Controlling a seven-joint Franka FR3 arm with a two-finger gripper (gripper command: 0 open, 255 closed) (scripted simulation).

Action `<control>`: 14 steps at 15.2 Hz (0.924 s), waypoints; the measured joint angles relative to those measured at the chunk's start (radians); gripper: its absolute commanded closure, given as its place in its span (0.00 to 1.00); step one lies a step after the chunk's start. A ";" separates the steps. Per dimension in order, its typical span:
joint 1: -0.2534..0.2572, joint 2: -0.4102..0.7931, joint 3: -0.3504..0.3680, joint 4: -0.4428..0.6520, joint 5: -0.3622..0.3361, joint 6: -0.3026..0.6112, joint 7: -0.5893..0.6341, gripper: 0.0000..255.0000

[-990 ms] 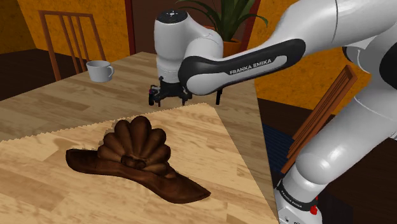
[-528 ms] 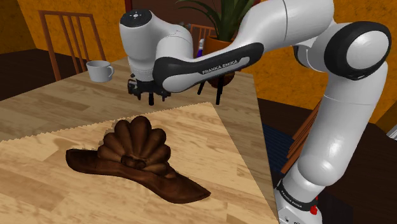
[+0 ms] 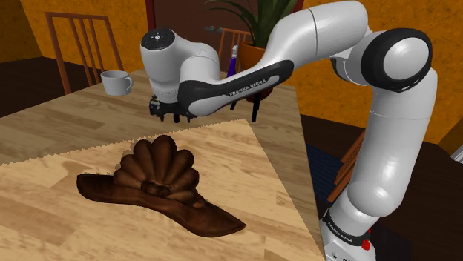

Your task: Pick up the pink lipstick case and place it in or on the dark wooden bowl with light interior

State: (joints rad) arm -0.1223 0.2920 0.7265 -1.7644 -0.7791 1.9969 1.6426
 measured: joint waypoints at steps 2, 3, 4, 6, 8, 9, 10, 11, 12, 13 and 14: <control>-0.001 0.002 -0.002 -0.002 -0.002 0.004 0.000 0.00; -0.002 0.003 -0.002 -0.002 -0.003 0.005 0.000 0.00; -0.002 0.003 -0.002 -0.002 -0.003 0.005 0.000 0.00; -0.002 0.003 -0.002 -0.002 -0.003 0.006 0.000 0.00; -0.001 -0.001 -0.001 0.001 -0.004 0.008 0.000 1.00; -0.001 -0.005 0.000 0.004 -0.005 0.005 -0.001 1.00; 0.000 -0.006 0.000 0.006 -0.007 0.003 0.000 1.00; 0.000 -0.004 0.000 0.008 -0.009 0.004 0.001 1.00; -0.001 -0.004 0.000 0.008 -0.007 0.004 -0.001 1.00; -0.001 -0.004 0.000 0.008 -0.006 0.005 -0.002 1.00; -0.002 -0.004 0.000 0.007 -0.007 0.006 -0.002 1.00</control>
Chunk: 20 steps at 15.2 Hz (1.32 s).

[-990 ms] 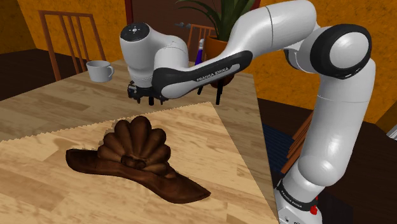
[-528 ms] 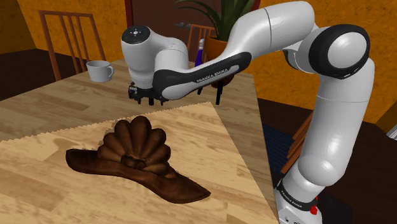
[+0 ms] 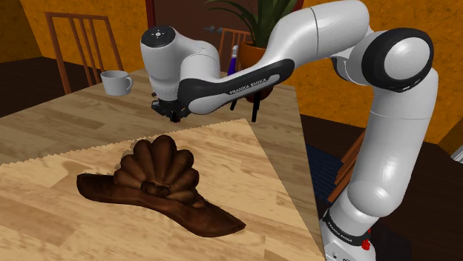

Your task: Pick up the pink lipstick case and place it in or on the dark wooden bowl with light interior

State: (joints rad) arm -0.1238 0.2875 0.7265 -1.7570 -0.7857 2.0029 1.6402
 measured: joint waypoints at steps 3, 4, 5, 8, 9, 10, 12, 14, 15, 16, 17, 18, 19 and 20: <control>0.001 0.002 0.000 0.002 -0.002 -0.001 0.002 1.00; 0.000 0.002 0.000 0.003 0.001 -0.004 -0.001 1.00; -0.001 0.000 0.002 0.004 0.009 -0.011 -0.007 1.00; -0.003 -0.008 0.007 0.024 0.026 -0.036 -0.028 1.00; -0.003 -0.011 0.008 0.034 0.031 -0.046 -0.036 1.00; -0.003 -0.013 0.009 0.041 0.035 -0.052 -0.042 1.00; -0.002 -0.020 0.013 0.062 0.046 -0.074 -0.058 1.00; -0.005 -0.027 0.015 0.075 0.055 -0.087 -0.072 1.00; -0.007 -0.035 0.017 0.080 0.063 -0.096 -0.080 1.00; -0.007 -0.038 0.019 0.092 0.068 -0.107 -0.089 1.00; -0.005 -0.040 0.020 0.102 0.072 -0.118 -0.094 1.00; -0.004 -0.039 0.021 0.115 0.073 -0.128 -0.101 1.00; -0.003 -0.041 0.022 0.126 0.076 -0.138 -0.108 1.00; -0.002 -0.039 0.022 0.139 0.078 -0.148 -0.114 1.00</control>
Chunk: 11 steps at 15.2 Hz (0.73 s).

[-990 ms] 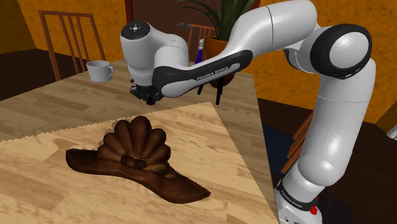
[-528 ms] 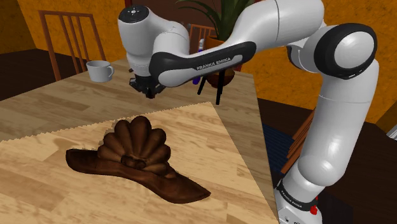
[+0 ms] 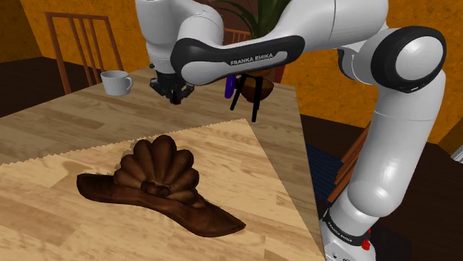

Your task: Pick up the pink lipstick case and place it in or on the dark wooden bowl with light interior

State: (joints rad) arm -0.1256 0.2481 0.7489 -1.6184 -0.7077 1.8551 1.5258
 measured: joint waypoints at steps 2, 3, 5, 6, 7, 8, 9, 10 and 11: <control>0.005 0.000 0.002 0.026 0.004 -0.023 -0.012 1.00; 0.004 -0.002 0.003 0.036 0.008 -0.033 -0.020 1.00; 0.009 0.001 0.004 0.067 0.010 -0.058 -0.033 1.00; 0.012 0.002 0.005 0.080 0.010 -0.069 -0.038 1.00; 0.010 -0.004 0.006 0.084 0.015 -0.076 -0.044 1.00; 0.015 0.002 0.007 0.106 0.013 -0.091 -0.051 1.00; 0.018 0.002 0.007 0.120 0.015 -0.105 -0.057 1.00; 0.021 0.002 0.009 0.131 0.016 -0.115 -0.061 1.00; 0.024 0.004 0.009 0.145 0.015 -0.126 -0.066 1.00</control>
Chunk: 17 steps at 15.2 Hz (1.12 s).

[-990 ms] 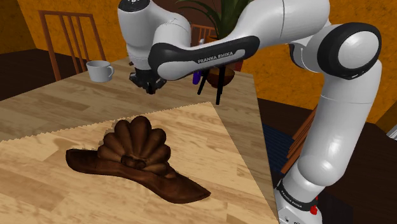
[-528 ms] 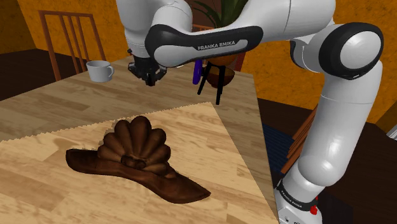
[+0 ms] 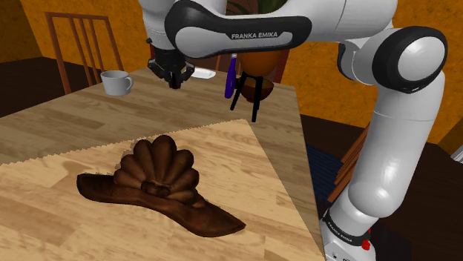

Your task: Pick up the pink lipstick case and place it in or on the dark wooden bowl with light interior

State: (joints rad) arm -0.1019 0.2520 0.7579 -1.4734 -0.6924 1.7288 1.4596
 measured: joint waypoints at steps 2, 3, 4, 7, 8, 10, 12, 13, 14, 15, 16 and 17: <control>0.008 0.006 0.001 0.034 -0.002 -0.027 -0.012 1.00; 0.014 0.012 0.001 0.055 -0.005 -0.043 -0.018 1.00; 0.017 0.014 0.001 0.070 -0.005 -0.054 -0.024 1.00; -0.018 -0.022 -0.001 0.040 0.022 -0.035 -0.052 1.00; -0.042 -0.047 -0.004 0.019 0.040 -0.020 -0.071 1.00; -0.104 -0.122 -0.016 -0.072 0.095 0.042 -0.112 1.00; -0.159 -0.191 -0.039 -0.154 0.148 0.108 -0.164 1.00; -0.182 -0.226 -0.054 -0.197 0.175 0.140 -0.191 1.00; -0.201 -0.252 -0.069 -0.224 0.197 0.164 -0.220 1.00; -0.218 -0.282 -0.086 -0.260 0.220 0.193 -0.248 1.00; -0.231 -0.298 -0.101 -0.279 0.234 0.212 -0.272 1.00; -0.245 -0.320 -0.119 -0.304 0.252 0.233 -0.301 1.00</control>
State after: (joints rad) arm -0.3466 -0.0679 0.6385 -1.7773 -0.4401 1.9619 1.1582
